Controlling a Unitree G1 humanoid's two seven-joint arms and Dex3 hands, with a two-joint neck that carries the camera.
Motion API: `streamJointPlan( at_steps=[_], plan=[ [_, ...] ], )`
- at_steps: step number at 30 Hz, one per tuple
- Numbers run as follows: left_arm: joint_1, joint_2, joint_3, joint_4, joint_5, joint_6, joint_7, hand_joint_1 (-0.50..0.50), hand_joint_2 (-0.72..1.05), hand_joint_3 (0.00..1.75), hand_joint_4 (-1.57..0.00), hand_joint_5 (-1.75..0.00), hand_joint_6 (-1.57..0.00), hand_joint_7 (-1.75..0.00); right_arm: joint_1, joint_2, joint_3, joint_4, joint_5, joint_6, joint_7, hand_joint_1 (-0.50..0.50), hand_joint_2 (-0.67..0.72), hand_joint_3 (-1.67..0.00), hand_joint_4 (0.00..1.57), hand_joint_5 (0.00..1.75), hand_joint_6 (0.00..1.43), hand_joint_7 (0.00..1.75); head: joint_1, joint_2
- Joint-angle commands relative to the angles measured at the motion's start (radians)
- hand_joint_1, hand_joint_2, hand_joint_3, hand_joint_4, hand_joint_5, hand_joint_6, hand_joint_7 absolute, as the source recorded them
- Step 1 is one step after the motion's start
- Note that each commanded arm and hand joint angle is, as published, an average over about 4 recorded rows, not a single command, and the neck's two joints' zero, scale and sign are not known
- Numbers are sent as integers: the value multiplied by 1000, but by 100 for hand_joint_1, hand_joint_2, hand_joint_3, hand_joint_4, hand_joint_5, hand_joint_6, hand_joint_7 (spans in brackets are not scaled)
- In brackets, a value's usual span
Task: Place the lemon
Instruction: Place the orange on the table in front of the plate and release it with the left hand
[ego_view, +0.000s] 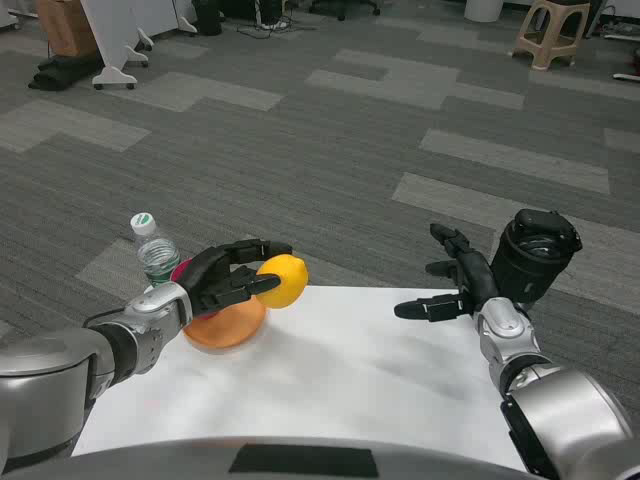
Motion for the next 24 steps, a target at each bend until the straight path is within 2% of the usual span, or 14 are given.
streamJointPlan(
  at_steps=[1, 4, 8, 12, 20, 24],
  plan=[
    [26, 25, 34, -13, 1, 2, -7, 50, 96, 9, -150, -175, -96, -42, 6, 7, 18, 6, 2, 5, -1, 29, -16, -32, 17, 107, 1, 16, 22, 24],
    [26, 25, 34, -13, 1, 1, -7, 50, 96, 9, -150, -175, -96, -42, 7, 7, 17, 6, 2, 5, -1, 29, -16, -32, 17, 114, 2, 16, 12, 13],
    [26, 25, 34, -13, 1, 1, -7, 50, 96, 9, -150, -175, -97, -42, 8, 9, 17, 6, 1, 5, -1, 29, -16, -32, 17, 107, 3, 21, 13, 12],
    [27, 24, 34, -13, 1, 1, -7, 50, 96, 9, -150, -175, -97, -42, 8, 9, 17, 6, 2, 5, -1, 29, -16, -32, 17, 112, 3, 16, 13, 12],
    [26, 25, 31, -17, 57, -2, -2, 50, 94, 9, -150, -175, -94, -42, 8, 9, 20, 8, 2, 5, -1, 29, -16, -32, 16, 107, 3, 21, 19, -9],
    [10, 27, -10, -17, 74, -2, 1, 50, 94, 9, -150, -175, -94, -42, 8, 9, 21, 11, 2, 5, -1, 29, -16, -32, 16, 107, 3, 21, 22, -17]
  ],
)
